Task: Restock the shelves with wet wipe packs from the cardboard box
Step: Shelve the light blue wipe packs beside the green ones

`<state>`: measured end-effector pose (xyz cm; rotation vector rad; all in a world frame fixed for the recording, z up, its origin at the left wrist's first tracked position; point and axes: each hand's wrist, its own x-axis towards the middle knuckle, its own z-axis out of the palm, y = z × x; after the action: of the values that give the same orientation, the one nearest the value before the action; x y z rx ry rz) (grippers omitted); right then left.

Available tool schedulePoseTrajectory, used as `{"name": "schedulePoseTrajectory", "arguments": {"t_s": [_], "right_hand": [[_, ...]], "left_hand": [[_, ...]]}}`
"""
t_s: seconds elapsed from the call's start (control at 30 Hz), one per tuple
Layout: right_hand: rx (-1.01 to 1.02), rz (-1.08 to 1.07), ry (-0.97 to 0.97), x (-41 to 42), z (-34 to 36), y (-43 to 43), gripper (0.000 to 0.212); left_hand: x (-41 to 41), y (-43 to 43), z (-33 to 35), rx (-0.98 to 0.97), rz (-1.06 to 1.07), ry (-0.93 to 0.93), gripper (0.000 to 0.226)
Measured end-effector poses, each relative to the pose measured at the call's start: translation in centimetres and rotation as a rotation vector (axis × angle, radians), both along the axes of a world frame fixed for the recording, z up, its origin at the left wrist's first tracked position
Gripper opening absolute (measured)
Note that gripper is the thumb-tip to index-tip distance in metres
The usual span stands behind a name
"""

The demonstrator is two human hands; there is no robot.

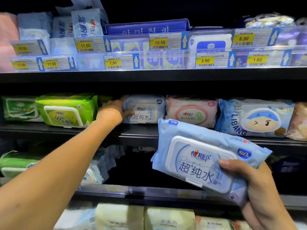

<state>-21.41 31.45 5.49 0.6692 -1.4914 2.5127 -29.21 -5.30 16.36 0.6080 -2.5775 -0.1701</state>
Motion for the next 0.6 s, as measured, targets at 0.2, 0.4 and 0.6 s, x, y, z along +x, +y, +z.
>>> {"name": "schedulePoseTrajectory", "arguments": {"t_s": [0.2,0.4,0.6], "right_hand": [[0.045,-0.001,0.009,1.9,0.8,0.1,0.062],[0.187,0.077,0.159,3.8,3.0,-2.4,0.081],[0.355,0.037,0.344,4.1,4.9,-5.3,0.115]], "left_hand": [[8.5,7.4,-3.5,0.558,-0.627,0.571,0.027],[15.6,13.0,-9.0,0.848,-0.98,0.527,0.123],[17.1,9.6,-7.5,0.985,-0.886,0.889,0.1]]}}
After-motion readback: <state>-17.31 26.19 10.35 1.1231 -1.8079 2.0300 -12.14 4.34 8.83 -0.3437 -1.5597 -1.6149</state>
